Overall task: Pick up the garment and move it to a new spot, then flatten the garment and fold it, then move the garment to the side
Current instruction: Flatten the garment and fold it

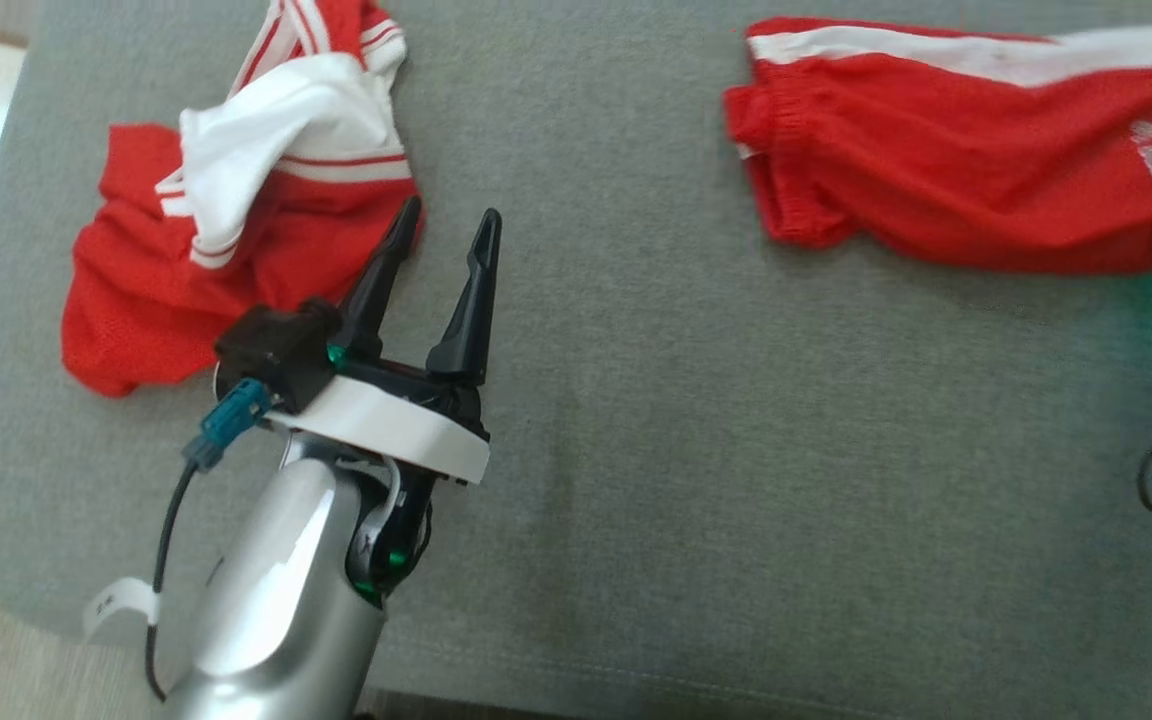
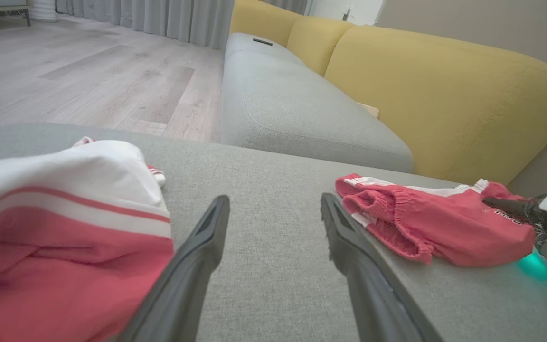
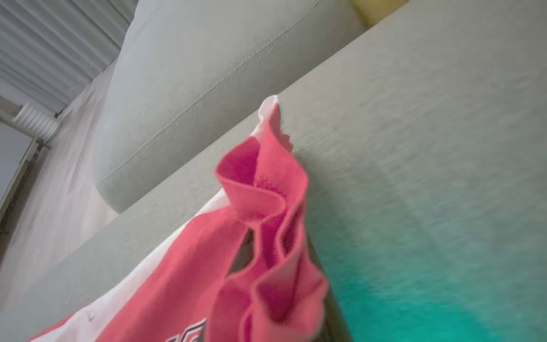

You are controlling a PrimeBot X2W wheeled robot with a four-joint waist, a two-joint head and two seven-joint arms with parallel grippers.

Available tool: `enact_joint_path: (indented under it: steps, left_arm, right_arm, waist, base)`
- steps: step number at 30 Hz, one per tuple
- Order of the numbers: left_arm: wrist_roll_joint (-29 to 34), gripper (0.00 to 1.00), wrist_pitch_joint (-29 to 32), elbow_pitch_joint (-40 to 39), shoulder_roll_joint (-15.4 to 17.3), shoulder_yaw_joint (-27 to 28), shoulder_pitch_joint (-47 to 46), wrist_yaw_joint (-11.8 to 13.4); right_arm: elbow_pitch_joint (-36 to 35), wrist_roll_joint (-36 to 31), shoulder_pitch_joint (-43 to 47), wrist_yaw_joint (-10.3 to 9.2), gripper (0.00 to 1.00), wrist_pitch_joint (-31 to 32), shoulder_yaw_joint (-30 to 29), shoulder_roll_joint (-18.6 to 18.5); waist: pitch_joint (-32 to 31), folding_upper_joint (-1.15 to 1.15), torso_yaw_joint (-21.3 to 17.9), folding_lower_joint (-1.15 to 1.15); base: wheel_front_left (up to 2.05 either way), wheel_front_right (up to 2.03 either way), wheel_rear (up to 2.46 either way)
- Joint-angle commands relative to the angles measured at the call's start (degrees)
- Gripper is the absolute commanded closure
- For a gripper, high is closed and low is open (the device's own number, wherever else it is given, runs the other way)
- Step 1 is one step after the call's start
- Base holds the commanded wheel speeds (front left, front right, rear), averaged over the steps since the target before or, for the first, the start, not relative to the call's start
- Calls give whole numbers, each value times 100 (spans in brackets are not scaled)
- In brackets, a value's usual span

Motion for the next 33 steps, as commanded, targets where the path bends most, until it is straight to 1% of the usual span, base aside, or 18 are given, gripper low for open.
enact_joint_path:
  steps: [1,3,6,12,17,21,25,29,33]
  left_arm:
    - [51,0,-31,-142,73,226,-101,-11]
    - [81,0,-31,-121,73,248,-53,-22]
    - [121,0,-31,-77,73,286,49,-43]
    - [141,0,-32,-80,73,287,149,-69]
    - [162,0,-32,-38,73,288,219,-108]
    - [172,0,-32,39,73,320,273,-130]
    - [184,0,-32,78,73,346,336,-135]
    - [187,0,-32,95,73,337,380,-142]
    - [176,0,-32,69,73,323,422,-138]
  right_arm:
    - [-202,14,-44,-5,100,-91,40,-71]
    - [-201,-22,69,-5,100,-234,-51,-117]
    - [-159,-190,313,-5,100,-480,-338,-175]
    - [-113,-453,488,-5,100,-639,-618,-126]
    - [-231,-600,352,-5,100,-811,-527,55]
    - [-397,-486,290,-5,100,-942,-192,354]
    - [-639,-216,375,-5,100,-1006,326,669]
    - [-988,248,549,-5,100,-973,1046,888]
    - [-1400,864,853,-5,100,-821,1914,974]
  waist:
    - [-97,0,-92,-1]
    - [-195,0,-172,-1]
    - [-383,0,-302,-1]
    - [-467,0,-344,-1]
    - [-485,0,-307,-1]
    - [-609,0,-290,-1]
    - [-788,0,-272,-1]
    - [-904,0,-220,-1]
    - [-939,0,-123,-1]
  base:
    - [0,0,0]
    - [0,0,0]
    - [0,0,0]
    - [0,0,0]
    - [0,0,0]
    - [0,0,0]
    - [0,0,0]
    - [0,0,0]
    - [0,0,0]
